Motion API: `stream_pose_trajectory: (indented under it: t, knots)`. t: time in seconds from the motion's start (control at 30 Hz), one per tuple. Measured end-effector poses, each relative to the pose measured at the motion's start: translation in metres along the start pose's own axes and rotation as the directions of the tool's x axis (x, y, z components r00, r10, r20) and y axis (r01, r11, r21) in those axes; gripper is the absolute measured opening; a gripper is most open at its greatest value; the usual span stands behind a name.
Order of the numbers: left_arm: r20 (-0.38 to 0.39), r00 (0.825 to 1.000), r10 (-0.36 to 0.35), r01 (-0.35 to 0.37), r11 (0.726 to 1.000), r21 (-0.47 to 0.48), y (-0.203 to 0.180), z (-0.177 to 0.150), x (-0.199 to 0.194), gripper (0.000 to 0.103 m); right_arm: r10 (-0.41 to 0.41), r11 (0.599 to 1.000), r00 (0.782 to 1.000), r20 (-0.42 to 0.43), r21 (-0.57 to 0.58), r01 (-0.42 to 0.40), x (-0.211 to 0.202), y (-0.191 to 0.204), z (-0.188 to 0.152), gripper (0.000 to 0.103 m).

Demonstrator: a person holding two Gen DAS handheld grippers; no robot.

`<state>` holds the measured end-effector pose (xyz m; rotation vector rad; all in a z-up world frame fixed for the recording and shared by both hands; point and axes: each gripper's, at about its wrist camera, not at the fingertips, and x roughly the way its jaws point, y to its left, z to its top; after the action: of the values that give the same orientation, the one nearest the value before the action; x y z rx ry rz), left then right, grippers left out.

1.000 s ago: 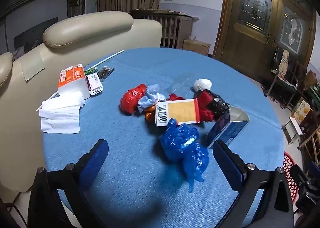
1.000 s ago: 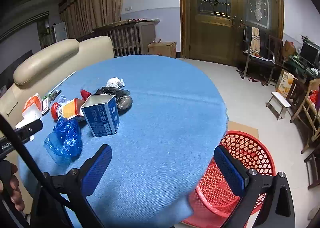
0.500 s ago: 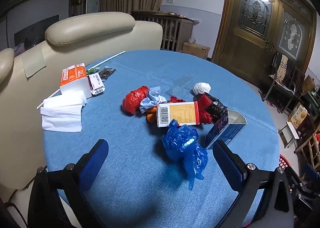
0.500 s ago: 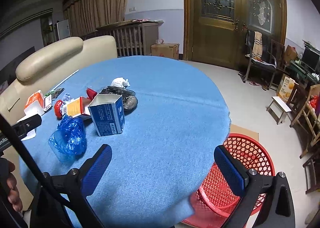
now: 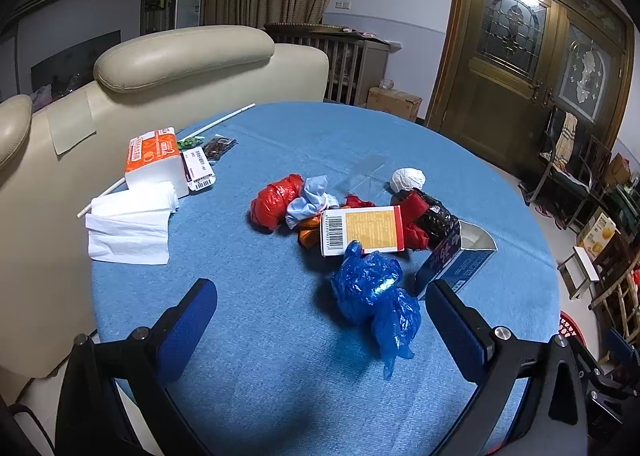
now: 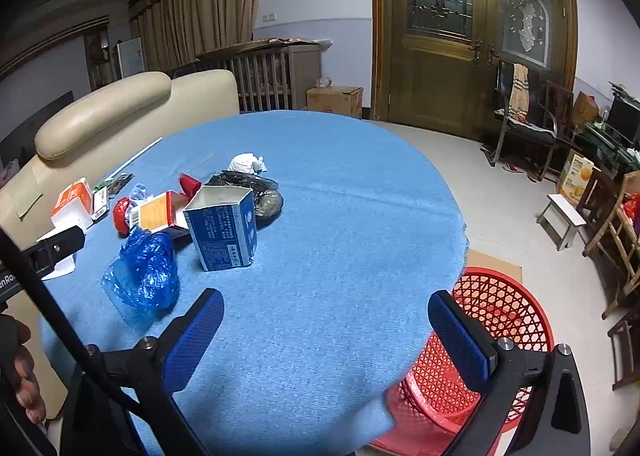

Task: Collect trash
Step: 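Reach both grippers toward the trash pile on the blue table, then grasp the white-and-blue paper box with the right gripper while the left grasps the blue bag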

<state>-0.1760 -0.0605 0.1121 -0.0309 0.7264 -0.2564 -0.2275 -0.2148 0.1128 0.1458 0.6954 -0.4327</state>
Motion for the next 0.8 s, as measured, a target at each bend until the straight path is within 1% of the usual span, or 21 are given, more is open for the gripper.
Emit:
stream_pose_trajectory:
  t: [0.13,0.3,0.43,0.53,0.8]
  knots:
    - [0.018,0.999,0.036,-0.036,0.999,0.006,0.007,-0.003,-0.005,0.103,0.034,0.999,0.999,0.002,0.016,-0.034,0.005,0.002,-0.002,0.103]
    - [0.013,0.998,0.067,-0.066,0.998,-0.017,0.021,-0.006,-0.001,0.103,0.081,0.997,0.996,-0.038,-0.001,-0.081,0.022,0.014,0.004,0.103]
    - [0.000,0.997,0.071,-0.071,0.997,-0.028,0.029,-0.006,0.006,0.103,0.127,0.992,0.992,-0.014,-0.016,-0.128,0.036,0.031,0.013,0.103]
    - [-0.006,0.998,0.070,-0.070,0.997,-0.026,0.030,-0.007,0.009,0.103,0.144,0.989,0.989,-0.025,-0.031,-0.144,0.052,0.043,0.023,0.103]
    - [-0.026,0.997,0.078,-0.079,0.996,-0.029,0.036,-0.008,0.017,0.103,0.192,0.981,0.978,-0.087,-0.010,-0.193,0.100,0.069,0.050,0.103]
